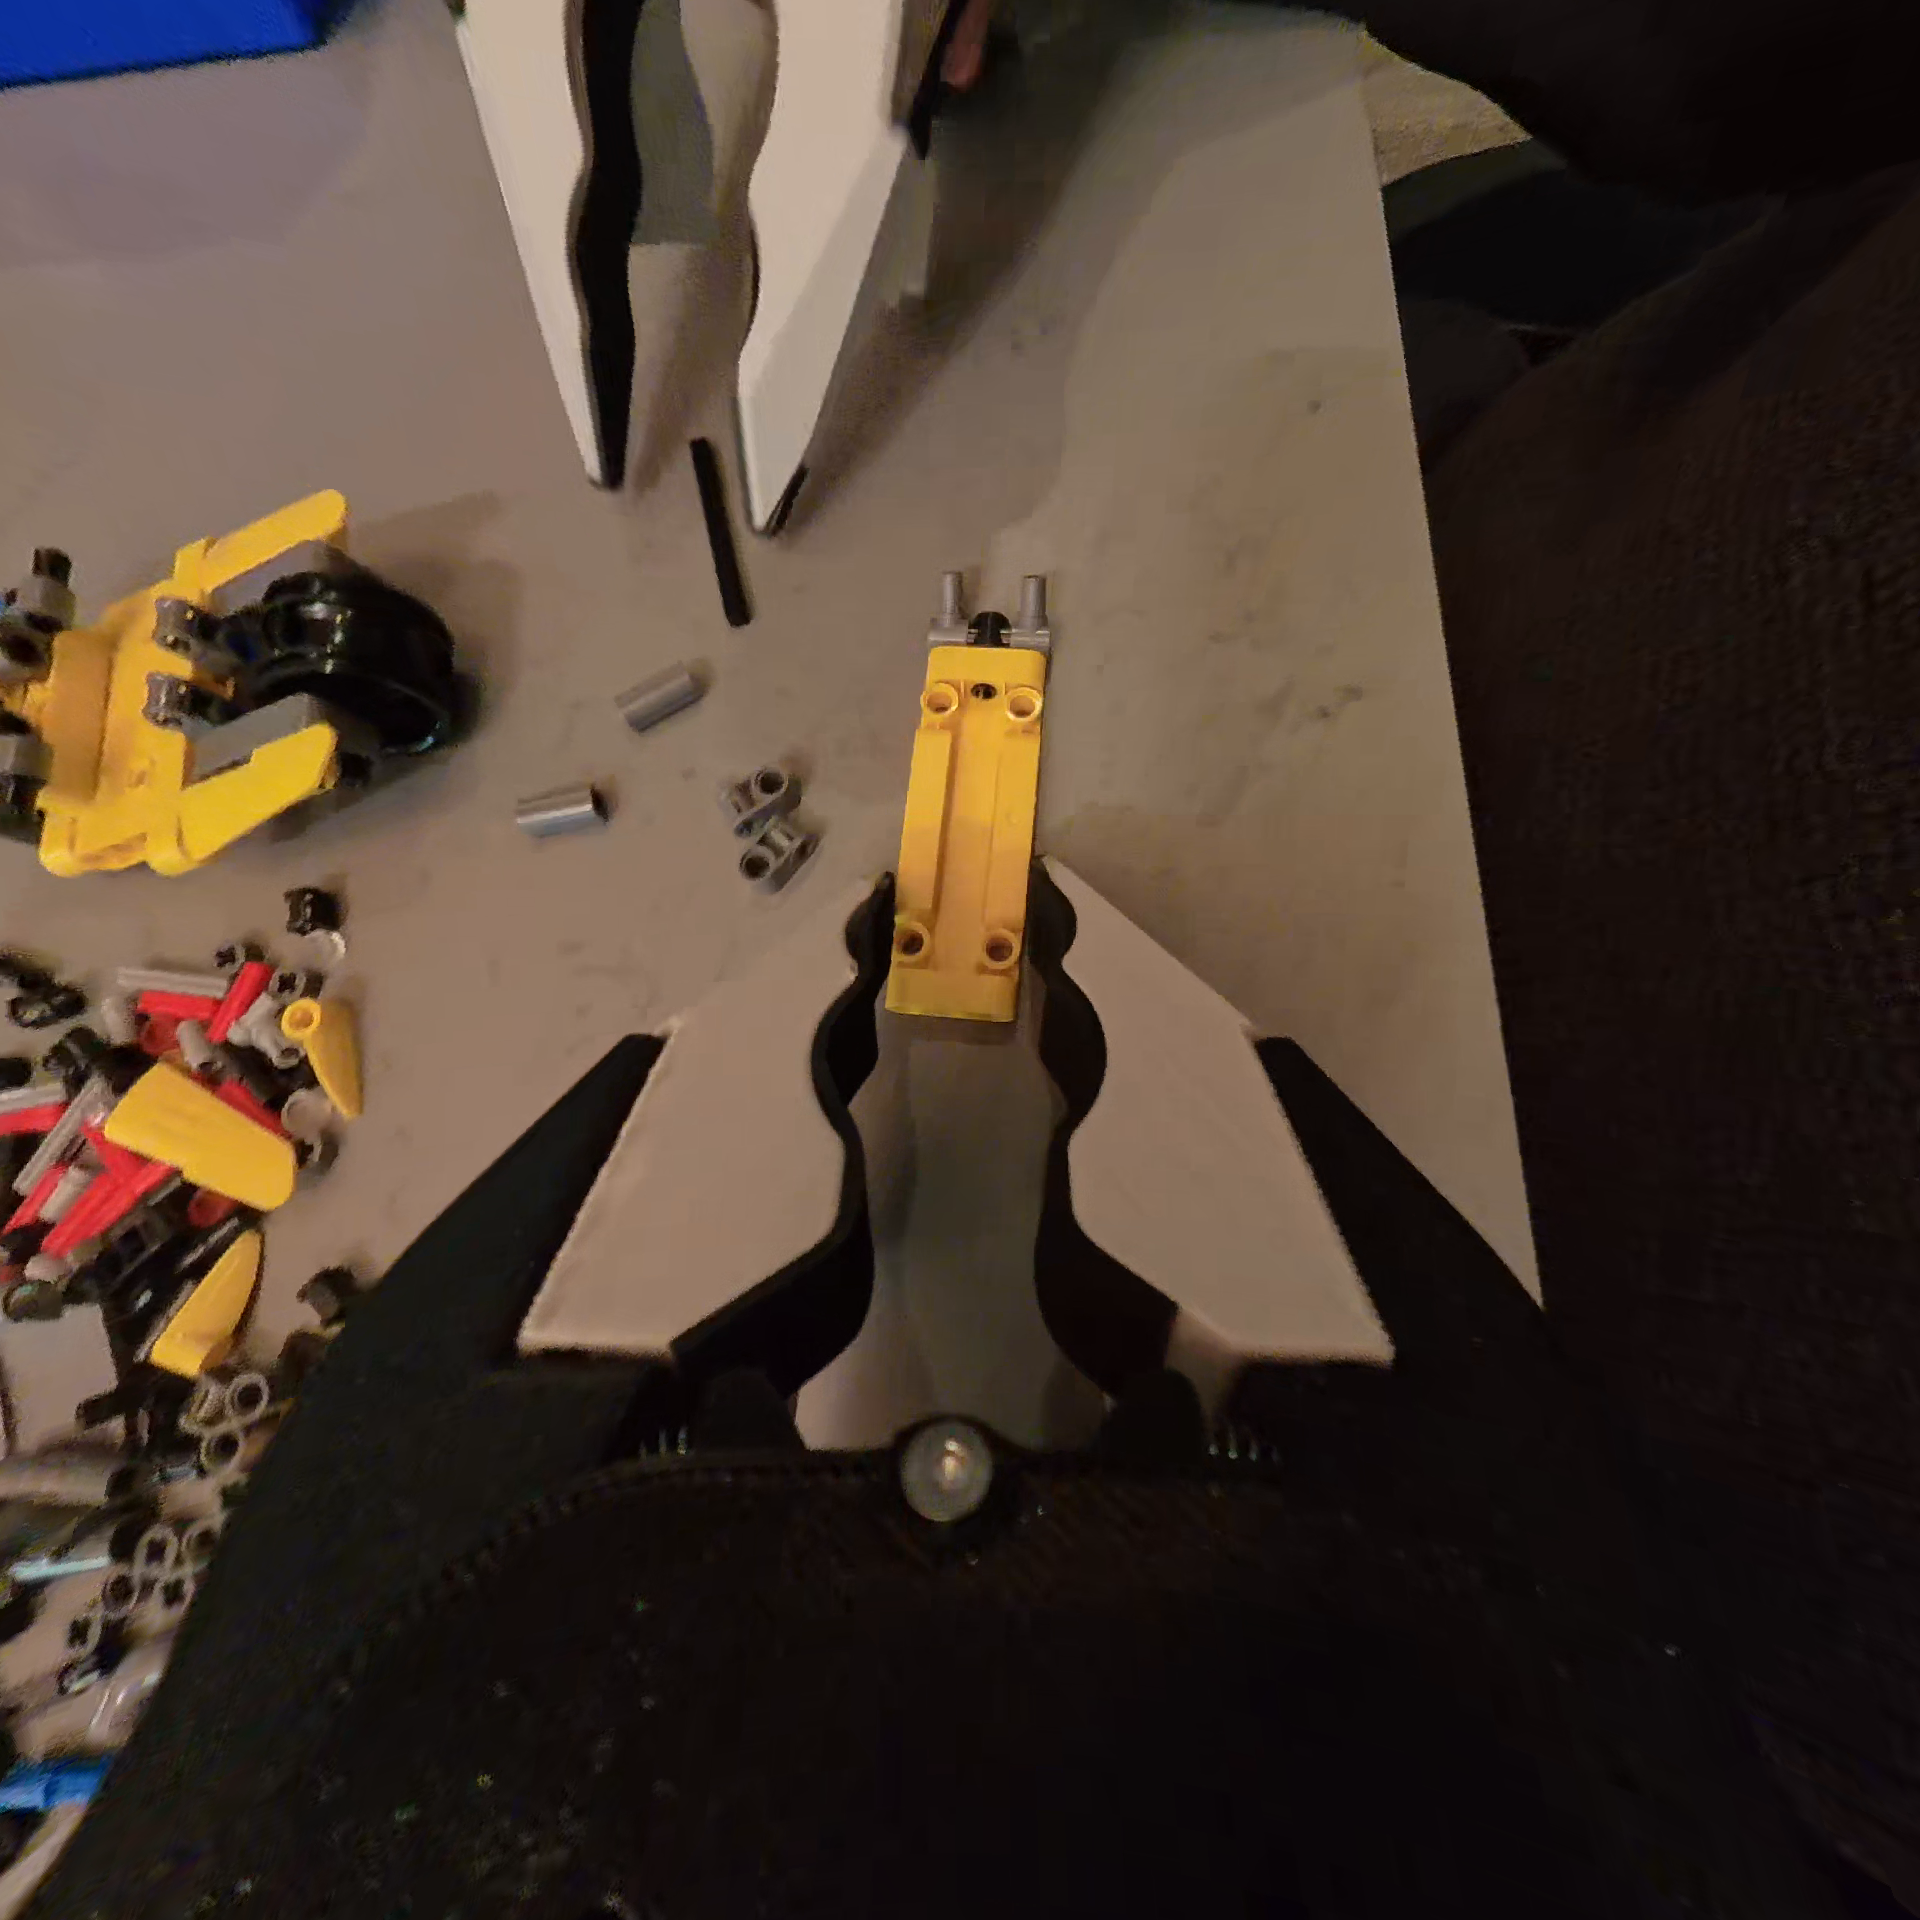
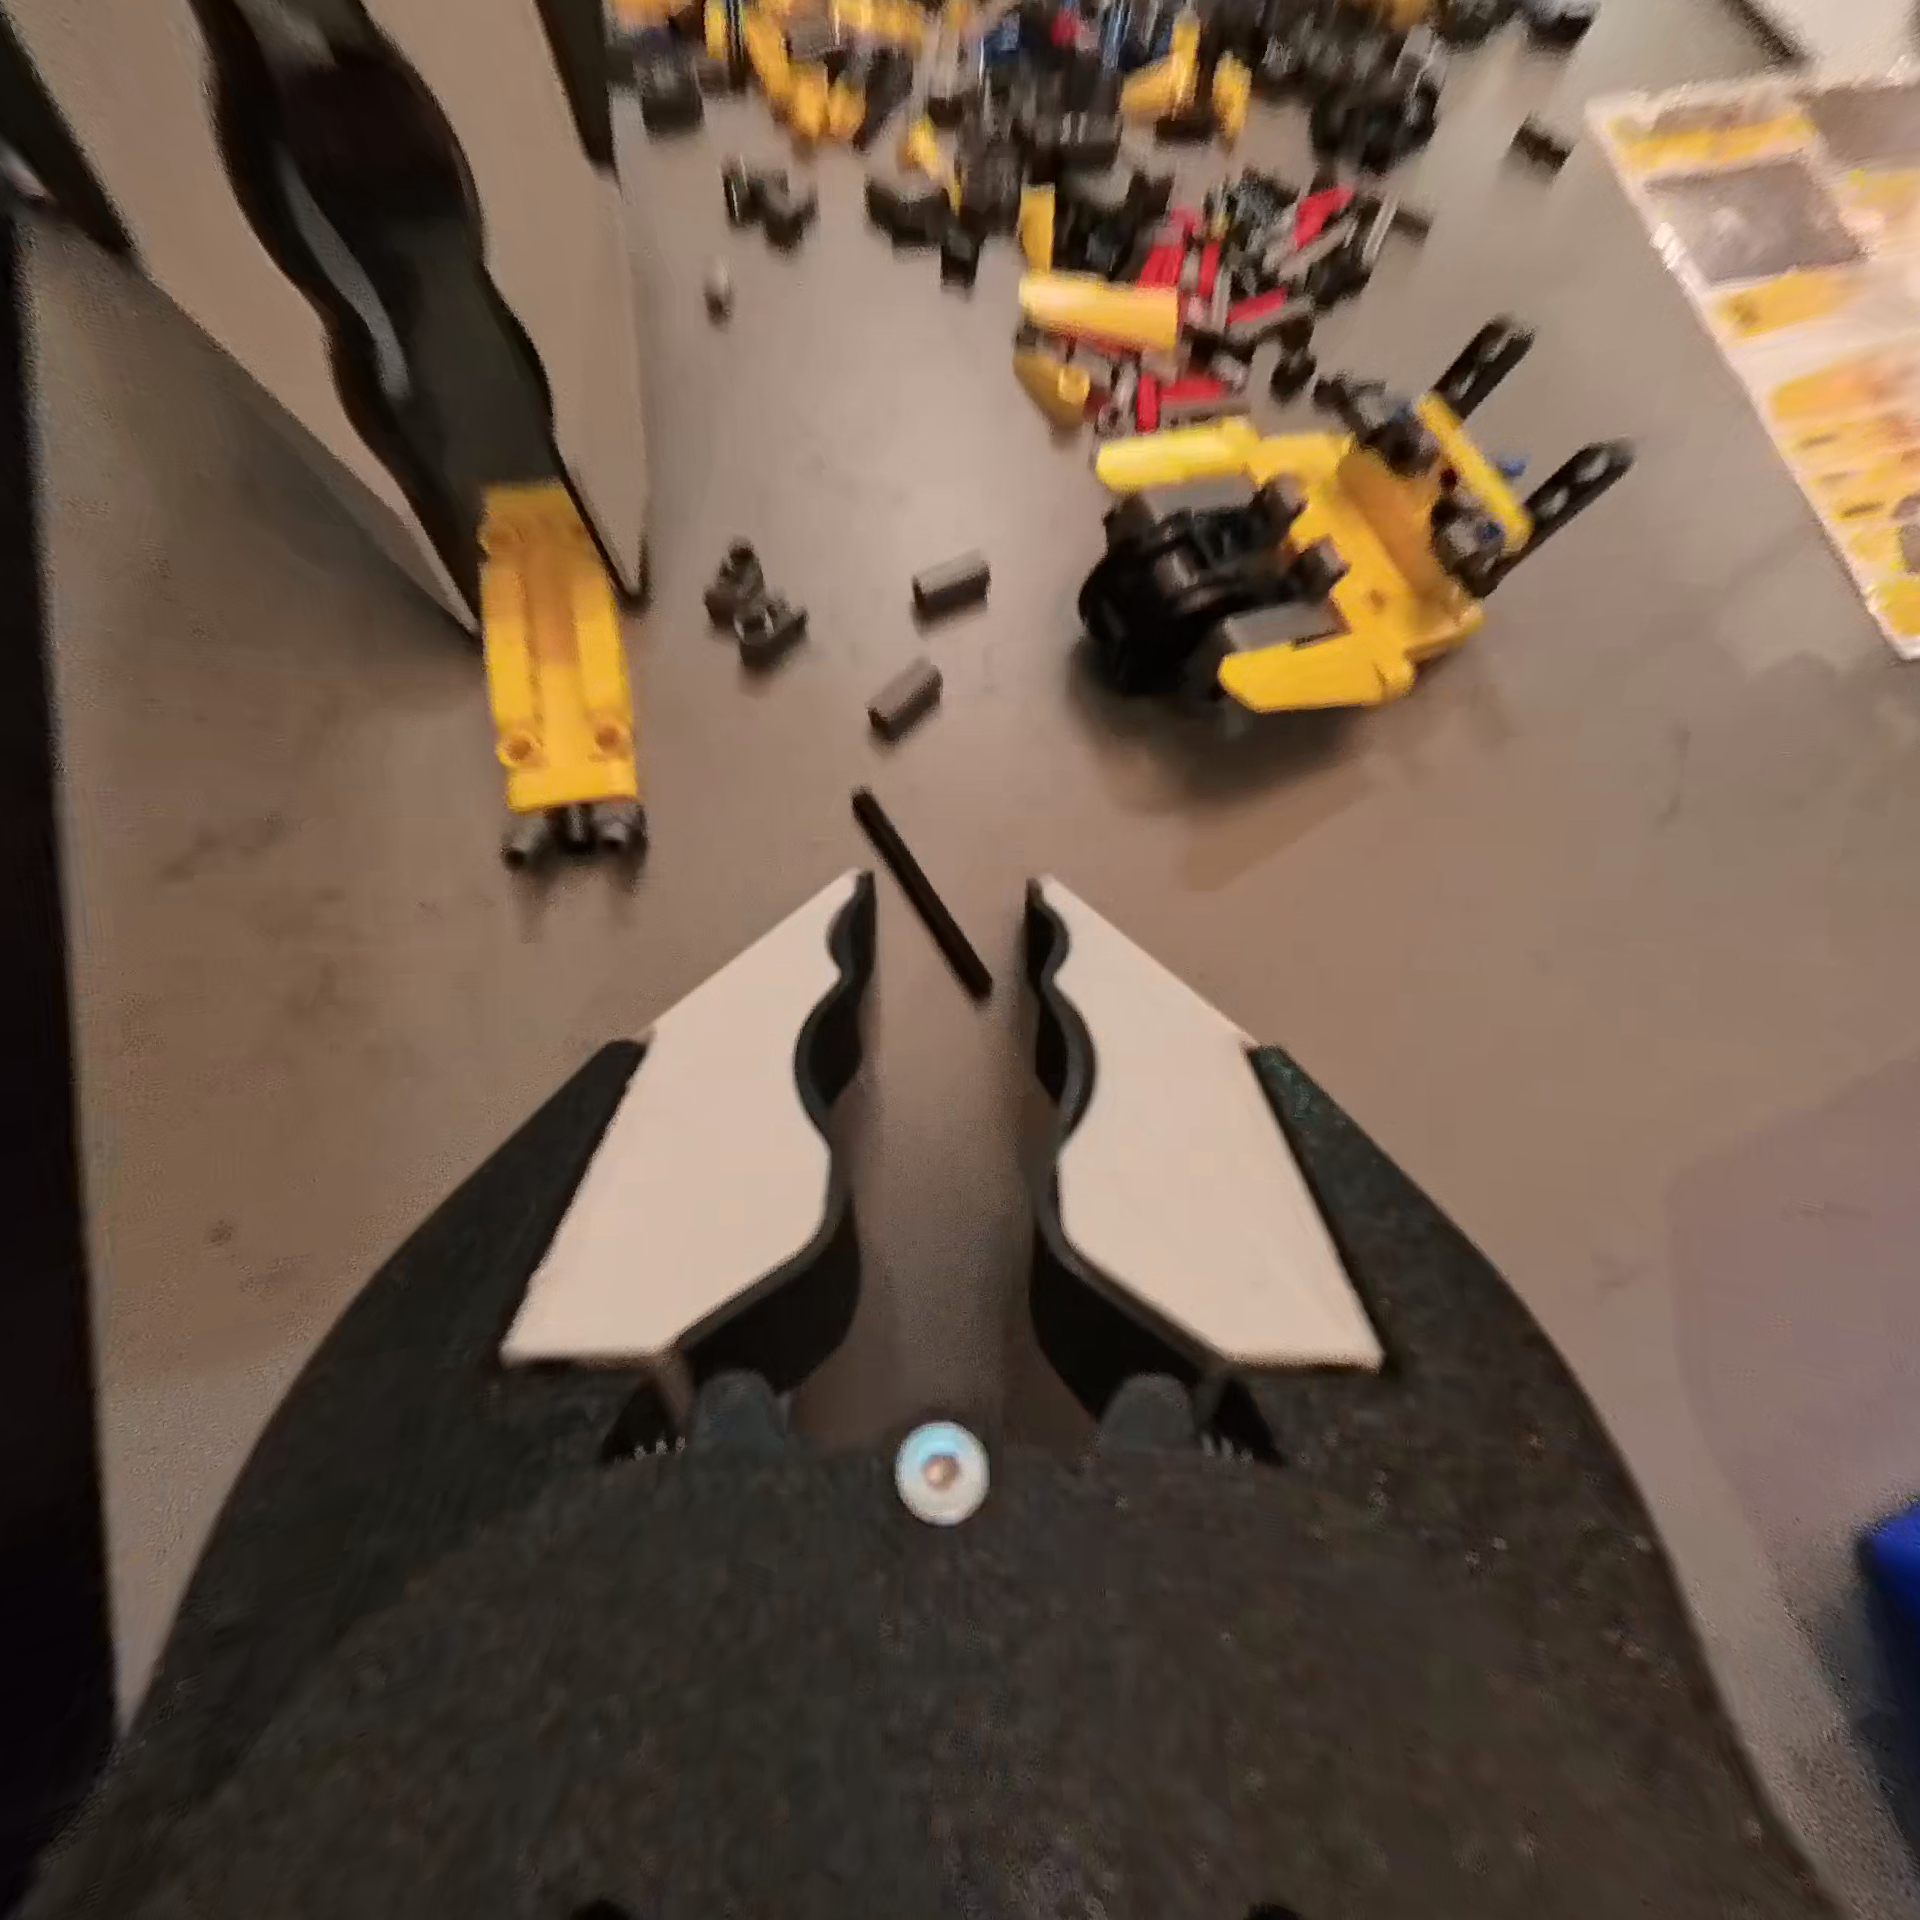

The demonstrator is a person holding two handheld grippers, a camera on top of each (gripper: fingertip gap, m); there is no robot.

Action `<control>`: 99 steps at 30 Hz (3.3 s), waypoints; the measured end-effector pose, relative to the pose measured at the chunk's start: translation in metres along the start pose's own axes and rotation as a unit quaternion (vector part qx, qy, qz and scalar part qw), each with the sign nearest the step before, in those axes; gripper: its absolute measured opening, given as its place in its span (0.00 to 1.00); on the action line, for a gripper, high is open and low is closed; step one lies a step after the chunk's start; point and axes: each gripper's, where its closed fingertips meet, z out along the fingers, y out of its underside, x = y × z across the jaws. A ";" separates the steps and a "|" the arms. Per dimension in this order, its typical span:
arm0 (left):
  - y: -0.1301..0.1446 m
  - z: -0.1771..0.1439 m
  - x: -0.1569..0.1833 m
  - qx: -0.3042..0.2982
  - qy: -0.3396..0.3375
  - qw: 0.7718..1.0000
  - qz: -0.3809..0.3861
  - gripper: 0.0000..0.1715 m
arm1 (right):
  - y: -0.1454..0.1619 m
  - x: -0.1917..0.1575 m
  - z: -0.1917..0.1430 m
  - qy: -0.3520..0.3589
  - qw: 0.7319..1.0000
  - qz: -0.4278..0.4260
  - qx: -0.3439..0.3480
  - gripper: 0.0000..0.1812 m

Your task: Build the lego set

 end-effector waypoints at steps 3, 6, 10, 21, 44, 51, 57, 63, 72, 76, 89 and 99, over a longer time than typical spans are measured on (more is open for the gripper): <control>-0.010 0.011 0.002 0.000 -0.001 1.000 0.002 0.14 | 0.010 0.000 -0.005 -0.013 1.000 -0.015 -0.014 0.07; -0.021 0.022 0.003 -0.003 -0.004 1.000 0.005 0.13 | 0.021 0.006 -0.017 -0.002 1.000 -0.014 -0.015 0.00; -0.033 0.033 0.006 -0.010 -0.002 1.000 0.014 0.13 | 0.044 0.022 -0.041 0.041 0.999 0.005 -0.020 0.00; 0.014 -0.015 0.018 -0.038 -0.026 0.997 -0.055 0.14 | 0.012 0.009 -0.042 0.017 0.998 0.022 0.058 0.23; 0.077 -0.081 -0.002 -0.022 -0.029 0.992 -0.121 0.13 | 0.009 -0.002 -0.003 -0.033 0.999 -0.020 -0.015 0.02; 0.063 -0.068 0.004 -0.012 -0.020 0.995 -0.100 0.13 | 0.028 0.007 -0.024 -0.011 1.000 0.015 -0.019 0.02; 0.056 -0.060 0.002 -0.022 -0.010 0.996 -0.086 0.13 | 0.059 0.025 -0.056 0.036 0.997 0.059 -0.021 0.02; 0.061 -0.062 -0.012 -0.036 -0.032 0.995 -0.091 0.13 | 0.056 0.030 -0.056 0.059 0.996 0.062 -0.025 0.18; 0.050 -0.071 -0.019 -0.008 -0.064 0.992 -0.108 0.17 | -0.019 -0.013 -0.007 0.067 0.992 0.097 0.047 0.21; 0.024 -0.060 -0.021 0.012 -0.095 0.990 -0.103 0.15 | -0.024 -0.015 0.013 0.116 0.988 0.097 0.008 0.22; -0.009 -0.035 -0.034 0.026 -0.121 0.987 -0.102 0.12 | -0.046 -0.039 0.043 0.096 0.987 0.130 -0.001 0.15; -0.001 -0.044 -0.035 0.038 -0.135 0.983 -0.114 0.12 | -0.018 -0.037 0.021 0.126 0.985 0.113 -0.040 0.09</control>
